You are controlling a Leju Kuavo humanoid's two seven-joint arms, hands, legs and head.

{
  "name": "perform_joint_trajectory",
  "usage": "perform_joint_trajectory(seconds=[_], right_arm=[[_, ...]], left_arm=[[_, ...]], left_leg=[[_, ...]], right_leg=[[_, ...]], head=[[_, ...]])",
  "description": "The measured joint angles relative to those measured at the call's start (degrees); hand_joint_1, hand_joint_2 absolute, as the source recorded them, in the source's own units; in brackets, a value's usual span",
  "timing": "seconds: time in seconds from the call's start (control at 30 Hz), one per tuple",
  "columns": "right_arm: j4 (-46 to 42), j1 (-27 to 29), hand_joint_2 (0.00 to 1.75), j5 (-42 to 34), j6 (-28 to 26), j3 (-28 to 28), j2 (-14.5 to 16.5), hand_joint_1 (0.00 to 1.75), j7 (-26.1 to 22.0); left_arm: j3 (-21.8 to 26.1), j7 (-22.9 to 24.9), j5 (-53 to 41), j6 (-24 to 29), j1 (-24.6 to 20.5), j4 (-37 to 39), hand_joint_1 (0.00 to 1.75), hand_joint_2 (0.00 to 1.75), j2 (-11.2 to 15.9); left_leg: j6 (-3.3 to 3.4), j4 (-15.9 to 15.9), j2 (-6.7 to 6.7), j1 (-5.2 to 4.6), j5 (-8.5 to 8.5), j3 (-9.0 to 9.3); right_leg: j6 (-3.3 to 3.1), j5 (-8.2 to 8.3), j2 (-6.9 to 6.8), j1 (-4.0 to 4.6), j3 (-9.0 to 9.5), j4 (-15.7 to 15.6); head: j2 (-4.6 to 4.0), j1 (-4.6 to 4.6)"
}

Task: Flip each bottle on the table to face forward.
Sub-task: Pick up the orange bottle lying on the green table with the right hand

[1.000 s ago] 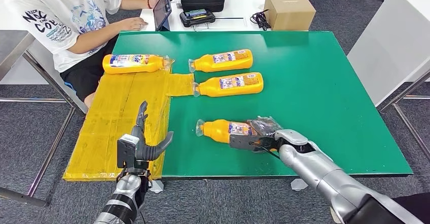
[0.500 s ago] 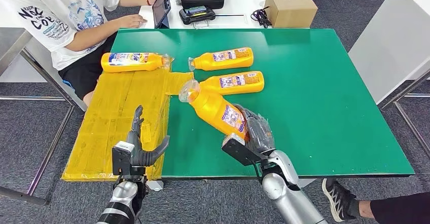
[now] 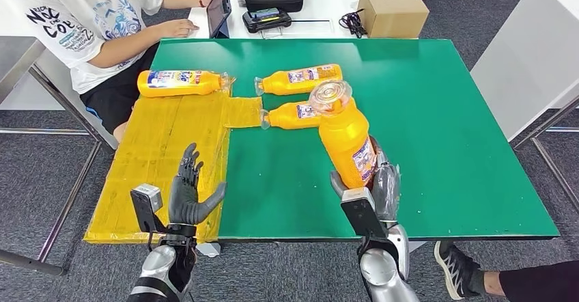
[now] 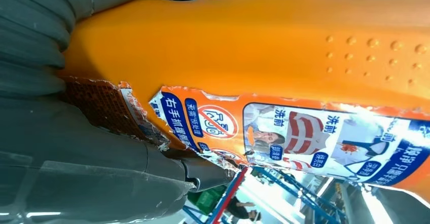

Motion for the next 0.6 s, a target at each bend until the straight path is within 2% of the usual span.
perform_joint_trajectory(seconds=[0.1,0.2,0.6], right_arm=[[2.4,0.9,1.75,0.9,1.1,-0.2,1.2,1.75,-2.3],[6.3,1.3,1.75,1.7,1.7,0.4,2.8,1.75,-4.0],[17.3,0.1,1.75,3.9,1.5,4.7,6.7,1.75,-5.5]], left_arm=[[-2.3,2.2,3.7,-4.6,0.2,-0.9,0.0,1.75,0.0],[-5.0,3.1,5.5,-6.8,0.4,-1.7,0.0,1.75,0.0],[-10.2,3.8,6.0,-7.0,0.4,-3.1,0.0,1.75,0.0]], left_leg=[[0.0,0.0,0.0,0.0,0.0,-0.01],[0.0,0.0,0.0,0.0,0.0,-0.02],[0.0,0.0,0.02,0.0,0.0,-0.01]], right_leg=[[0.0,0.0,0.0,0.0,0.0,0.0],[0.0,0.0,0.0,0.0,0.0,0.0],[0.0,0.0,0.01,0.0,-0.01,0.0]], head=[[0.0,0.01],[0.0,0.0],[0.0,-0.01]])
